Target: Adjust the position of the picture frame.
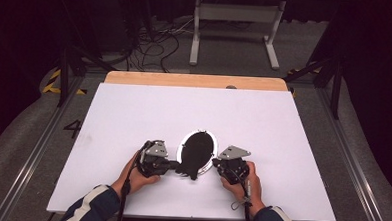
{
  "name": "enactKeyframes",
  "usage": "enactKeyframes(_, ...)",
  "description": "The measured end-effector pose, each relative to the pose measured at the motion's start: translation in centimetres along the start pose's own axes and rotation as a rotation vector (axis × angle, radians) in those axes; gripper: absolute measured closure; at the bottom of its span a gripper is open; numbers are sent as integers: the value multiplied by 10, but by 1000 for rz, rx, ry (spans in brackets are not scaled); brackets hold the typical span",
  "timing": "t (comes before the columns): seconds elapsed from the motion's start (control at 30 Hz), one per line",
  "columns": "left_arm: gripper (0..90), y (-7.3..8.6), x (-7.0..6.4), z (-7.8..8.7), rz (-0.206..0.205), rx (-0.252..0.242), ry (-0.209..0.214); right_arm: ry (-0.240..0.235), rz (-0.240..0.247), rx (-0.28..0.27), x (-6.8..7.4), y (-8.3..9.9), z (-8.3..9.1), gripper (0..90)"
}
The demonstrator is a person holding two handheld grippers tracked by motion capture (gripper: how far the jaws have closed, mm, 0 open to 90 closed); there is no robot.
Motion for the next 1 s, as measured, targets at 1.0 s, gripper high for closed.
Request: enactKeyframes(1.0,804,-12,-11,32,-137,-93,-113,-105,-20,-27,-16,6,15,787)
Point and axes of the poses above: each handheld gripper's, and its own axes: z roughly backward along the jaws, y roughly out of its underside, x roughly to its left, the point moved 10 cm from there along -z, roughly forward along the jaws, and after that the axes turned 2 degrees about y, right-handed, at the moved point
